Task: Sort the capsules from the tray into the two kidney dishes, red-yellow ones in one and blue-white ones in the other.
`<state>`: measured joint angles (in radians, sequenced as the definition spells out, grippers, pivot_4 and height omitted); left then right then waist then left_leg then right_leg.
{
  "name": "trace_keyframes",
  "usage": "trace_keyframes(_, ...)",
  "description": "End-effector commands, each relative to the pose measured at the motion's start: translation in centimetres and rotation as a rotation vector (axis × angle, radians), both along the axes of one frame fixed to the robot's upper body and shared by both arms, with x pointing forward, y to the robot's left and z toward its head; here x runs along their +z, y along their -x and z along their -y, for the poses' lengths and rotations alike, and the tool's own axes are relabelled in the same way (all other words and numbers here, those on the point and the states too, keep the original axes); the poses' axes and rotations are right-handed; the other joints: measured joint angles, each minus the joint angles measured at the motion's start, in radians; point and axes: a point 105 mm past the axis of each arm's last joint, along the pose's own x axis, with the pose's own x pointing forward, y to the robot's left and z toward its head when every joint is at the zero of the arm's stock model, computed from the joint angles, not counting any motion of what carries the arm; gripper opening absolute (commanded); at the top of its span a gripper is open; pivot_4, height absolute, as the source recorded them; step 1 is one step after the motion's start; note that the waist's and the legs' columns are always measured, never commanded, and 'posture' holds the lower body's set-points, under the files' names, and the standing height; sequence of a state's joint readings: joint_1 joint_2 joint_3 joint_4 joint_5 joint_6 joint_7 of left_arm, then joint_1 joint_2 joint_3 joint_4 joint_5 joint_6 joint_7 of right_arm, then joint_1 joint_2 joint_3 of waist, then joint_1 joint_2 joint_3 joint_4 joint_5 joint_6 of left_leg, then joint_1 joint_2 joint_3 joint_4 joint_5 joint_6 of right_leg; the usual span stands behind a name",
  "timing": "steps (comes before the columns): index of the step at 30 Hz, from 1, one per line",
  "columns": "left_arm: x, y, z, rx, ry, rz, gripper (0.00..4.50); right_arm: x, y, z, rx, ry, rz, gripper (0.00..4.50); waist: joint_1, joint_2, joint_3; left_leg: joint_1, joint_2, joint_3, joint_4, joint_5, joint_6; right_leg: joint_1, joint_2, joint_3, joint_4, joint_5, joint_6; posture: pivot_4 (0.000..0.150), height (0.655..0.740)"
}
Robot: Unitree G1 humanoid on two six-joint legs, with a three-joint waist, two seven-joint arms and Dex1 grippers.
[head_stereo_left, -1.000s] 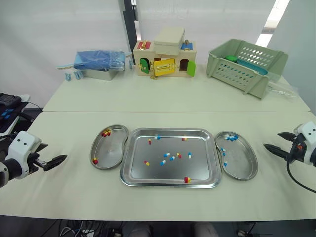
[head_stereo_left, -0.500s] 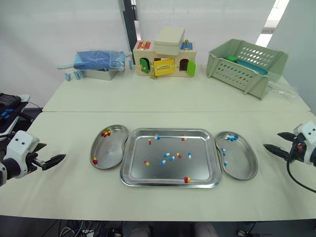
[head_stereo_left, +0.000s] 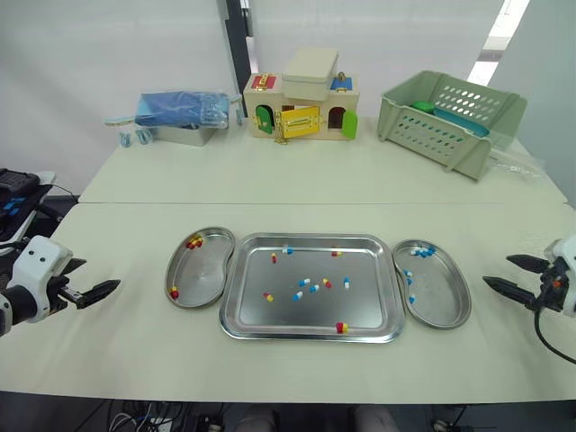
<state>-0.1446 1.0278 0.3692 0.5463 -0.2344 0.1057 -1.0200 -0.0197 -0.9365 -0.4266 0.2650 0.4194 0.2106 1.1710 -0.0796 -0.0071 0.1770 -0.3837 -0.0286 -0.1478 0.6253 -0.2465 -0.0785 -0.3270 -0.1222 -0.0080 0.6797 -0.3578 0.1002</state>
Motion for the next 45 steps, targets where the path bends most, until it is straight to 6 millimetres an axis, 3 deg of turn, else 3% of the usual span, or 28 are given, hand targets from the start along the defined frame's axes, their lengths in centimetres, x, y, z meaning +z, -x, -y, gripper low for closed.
trace_keyframes(1, 2.0, -0.3, 1.2, -0.076, -0.038, 0.025, 4.50, 1.0, 2.7, -3.4, 0.168, -0.018, 0.026, 4.49, 0.004, 0.000, 0.000, 0.000, 0.000, 0.000, 0.000, 0.000, 0.000, 0.000, 0.000, 0.000, 0.000, 0.000, 0.000, 0.150, 0.7400)
trace_keyframes(7, 3.1, -1.1, 4.1, -0.220, -0.040, 0.032, 4.50, -0.8, 8.1, -11.0, 0.390, -0.118, 0.005, 4.49, 0.011, -0.001, 0.000, 0.000, 0.001, 0.001, 0.000, 0.000, 0.000, 0.000, 0.001, 0.001, 0.000, 0.000, 0.000, 0.150, 0.7400)
trace_keyframes(11, 3.6, -1.5, 7.1, -0.347, 0.003, 0.033, 4.50, -0.9, 9.7, -15.5, 0.454, -0.218, 0.127, 4.49, 0.016, -0.003, -0.001, 0.000, 0.002, 0.000, 0.000, 0.000, 0.000, 0.000, 0.002, 0.001, 0.000, 0.000, 0.000, 0.150, 0.7400)
trace_keyframes(13, 3.3, -1.6, 8.3, -0.396, -0.001, 0.012, 4.50, -1.6, 10.4, -16.5, 0.483, -0.217, 0.147, 4.49, 0.018, -0.002, -0.001, 0.000, 0.002, 0.001, 0.000, -0.001, 0.000, 0.000, 0.002, 0.001, 0.000, 0.000, 0.000, 0.150, 0.7400)
trace_keyframes(18, 3.3, -2.0, 11.8, -0.561, -0.022, 0.003, 4.50, -2.9, 11.0, -17.3, 0.404, -0.316, 0.246, 4.49, 0.027, -0.003, -0.001, 0.000, 0.004, 0.000, 0.000, -0.001, 0.000, 0.000, 0.004, 0.001, 0.000, 0.000, 0.000, 0.150, 0.7400)
trace_keyframes(25, 3.7, -2.3, 17.4, -0.816, -0.047, 0.010, 4.50, -4.8, 12.0, -17.1, 0.394, -0.308, 0.244, 4.49, 0.027, -0.003, -0.001, 0.002, 0.005, 0.000, 0.000, -0.001, -0.001, 0.000, 0.006, 0.001, 0.000, 0.000, 0.000, 0.150, 0.7400)
trace_keyframes(30, 2.9, -1.4, 21.2, -0.994, -0.047, -0.032, 4.50, -5.1, 12.3, -16.8, 0.370, -0.316, 0.244, 4.49, 0.025, -0.003, -0.001, 0.001, 0.006, 0.000, 0.000, -0.001, -0.001, 0.000, 0.006, 0.001, 0.000, 0.000, 0.000, 0.150, 0.7400)
trace_keyframes(37, 1.2, -1.3, 23.3, -1.160, -0.102, -0.092, 4.50, -5.5, 13.0, -16.9, 0.386, -0.312, 0.227, 4.49, 0.030, -0.003, -0.001, 0.001, 0.006, 0.000, 0.001, -0.001, -0.001, 0.001, 0.006, 0.001, 0.000, 0.000, -0.001, 0.150, 0.7400)
trace_keyframes(45, -0.5, -2.3, 24.3, -1.290, -0.192, -0.157, 4.50, -5.7, 12.9, -16.9, 0.383, -0.309, 0.228, 4.49, 0.029, -0.003, -0.001, 0.001, 0.005, 0.000, 0.001, -0.001, -0.001, 0.001, 0.006, 0.001, 0.000, 0.000, -0.001, 0.150, 0.7400)
